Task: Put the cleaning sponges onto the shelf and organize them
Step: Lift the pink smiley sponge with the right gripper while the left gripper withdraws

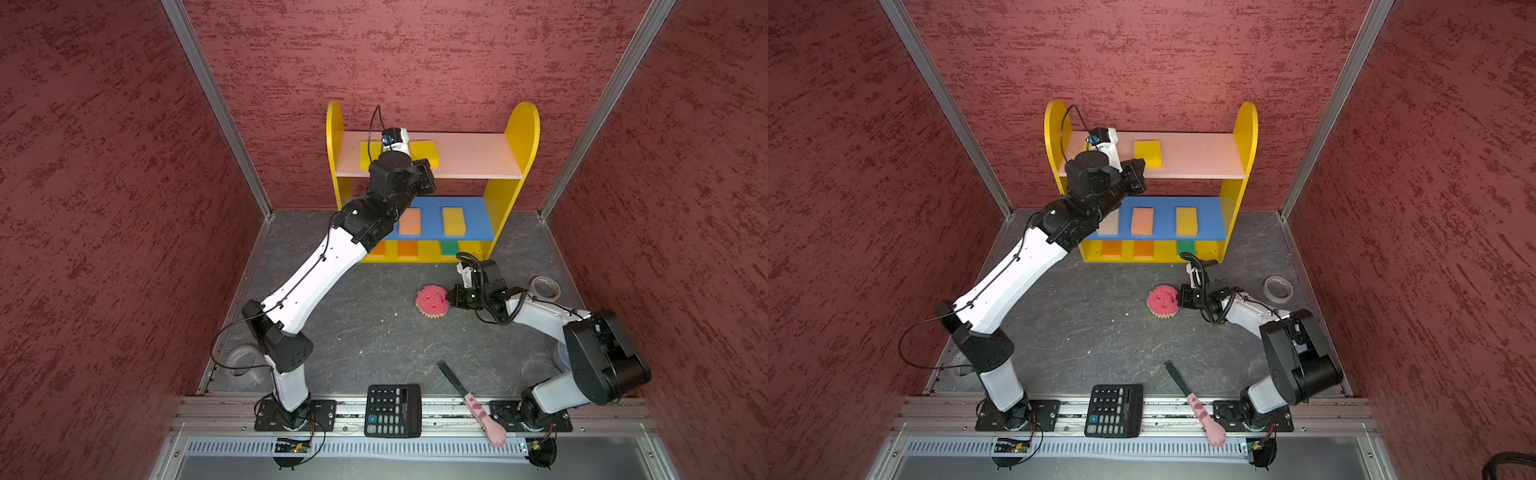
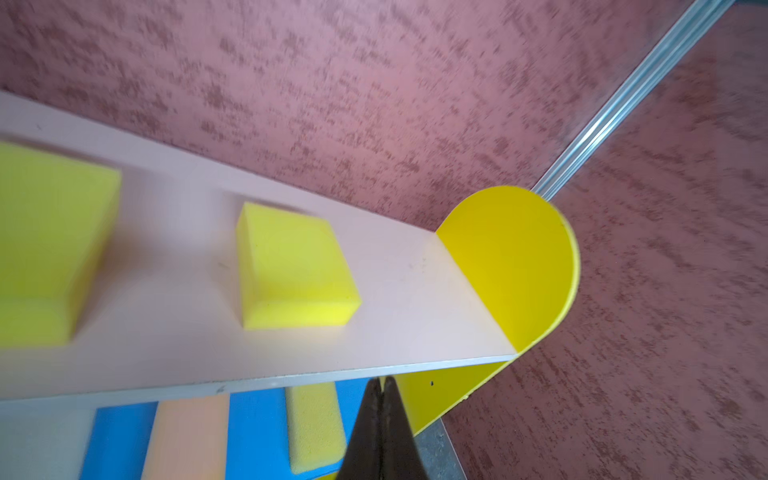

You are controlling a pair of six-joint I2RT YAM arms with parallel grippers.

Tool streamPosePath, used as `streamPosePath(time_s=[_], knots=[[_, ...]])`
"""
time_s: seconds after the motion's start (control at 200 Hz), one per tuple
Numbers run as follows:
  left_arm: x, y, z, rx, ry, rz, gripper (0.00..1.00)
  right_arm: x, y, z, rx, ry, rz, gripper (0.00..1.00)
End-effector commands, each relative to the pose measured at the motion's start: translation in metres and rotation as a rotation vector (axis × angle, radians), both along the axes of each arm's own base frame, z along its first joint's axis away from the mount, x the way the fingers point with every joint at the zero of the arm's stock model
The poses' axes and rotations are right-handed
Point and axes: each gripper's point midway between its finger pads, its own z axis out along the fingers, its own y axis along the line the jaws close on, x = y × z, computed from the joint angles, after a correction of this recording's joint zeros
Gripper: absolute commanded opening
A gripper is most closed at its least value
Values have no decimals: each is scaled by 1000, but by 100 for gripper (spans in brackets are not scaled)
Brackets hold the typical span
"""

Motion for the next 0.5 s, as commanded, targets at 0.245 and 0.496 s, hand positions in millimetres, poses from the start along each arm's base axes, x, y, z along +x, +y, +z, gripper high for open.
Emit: streamPosePath(time_s=[0.245, 0.496], knots=[[-99, 159, -4, -18, -100, 292, 8, 44, -33, 130, -90, -278, -196, 0], [-141, 249, -84, -8, 35, 469, 10, 61, -55, 233, -138, -444, -310, 0]])
